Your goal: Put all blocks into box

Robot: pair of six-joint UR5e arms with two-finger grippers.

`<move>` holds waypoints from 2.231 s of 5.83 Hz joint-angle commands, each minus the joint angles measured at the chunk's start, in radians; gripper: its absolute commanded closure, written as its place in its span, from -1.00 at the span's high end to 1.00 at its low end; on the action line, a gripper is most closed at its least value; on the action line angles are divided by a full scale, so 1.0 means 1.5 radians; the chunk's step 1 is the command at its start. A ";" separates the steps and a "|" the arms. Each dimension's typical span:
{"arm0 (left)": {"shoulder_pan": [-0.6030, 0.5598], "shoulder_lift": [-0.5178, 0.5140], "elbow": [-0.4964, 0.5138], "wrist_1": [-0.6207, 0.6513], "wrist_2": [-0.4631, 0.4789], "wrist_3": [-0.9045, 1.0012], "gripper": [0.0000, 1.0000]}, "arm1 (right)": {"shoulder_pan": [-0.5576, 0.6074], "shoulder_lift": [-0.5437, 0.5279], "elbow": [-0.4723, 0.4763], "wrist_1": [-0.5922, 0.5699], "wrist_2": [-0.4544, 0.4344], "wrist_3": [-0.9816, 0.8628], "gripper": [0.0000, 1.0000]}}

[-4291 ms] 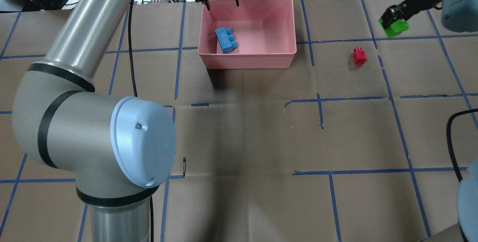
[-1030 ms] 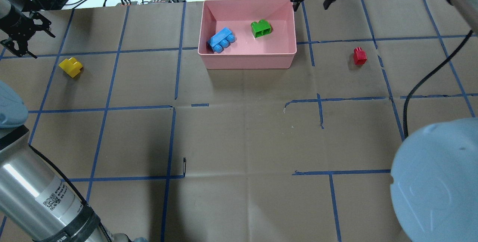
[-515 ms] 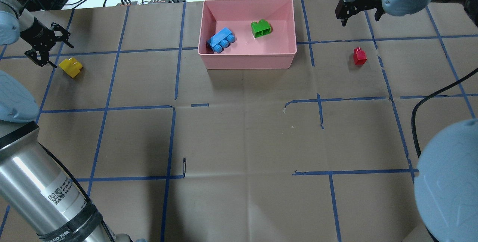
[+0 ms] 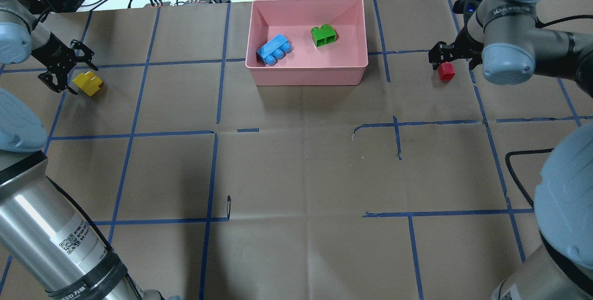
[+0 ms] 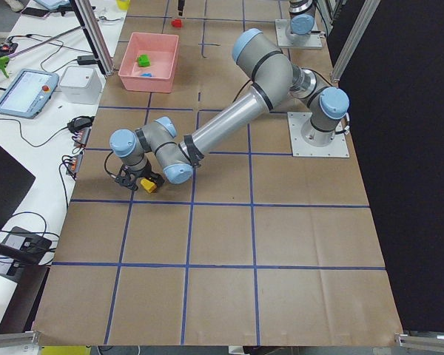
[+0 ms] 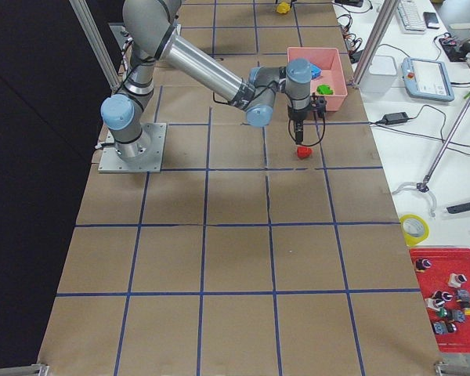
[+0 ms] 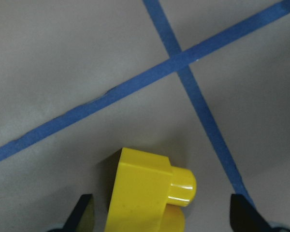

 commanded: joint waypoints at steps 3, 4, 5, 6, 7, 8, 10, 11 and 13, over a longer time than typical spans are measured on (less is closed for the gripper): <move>0.001 -0.001 -0.001 0.000 0.001 0.007 0.61 | -0.008 0.048 -0.039 -0.057 0.029 -0.029 0.98; 0.001 -0.003 0.000 0.000 -0.003 0.008 0.58 | -0.008 0.069 -0.048 -0.057 0.029 -0.034 0.98; 0.001 -0.004 0.000 0.001 -0.004 0.008 0.58 | -0.008 0.074 -0.051 -0.057 0.029 -0.047 0.96; 0.002 -0.004 0.001 0.000 -0.005 0.010 0.29 | -0.012 0.081 -0.049 -0.056 0.029 -0.067 0.92; 0.004 -0.003 0.001 0.000 -0.014 0.011 -0.13 | -0.017 0.084 -0.048 -0.056 0.028 -0.083 0.85; 0.007 0.000 0.005 -0.001 -0.035 0.012 -0.50 | -0.019 0.085 -0.048 -0.056 0.027 -0.086 0.55; 0.004 0.028 0.023 -0.009 -0.036 0.066 -0.73 | -0.019 0.090 -0.044 -0.053 0.026 -0.091 0.26; -0.001 0.069 0.048 -0.103 -0.034 0.108 -0.89 | -0.019 0.089 -0.046 -0.021 0.026 -0.098 -0.03; -0.034 0.157 0.054 -0.214 -0.015 0.268 -1.00 | -0.019 0.062 -0.080 0.086 0.026 -0.099 -0.90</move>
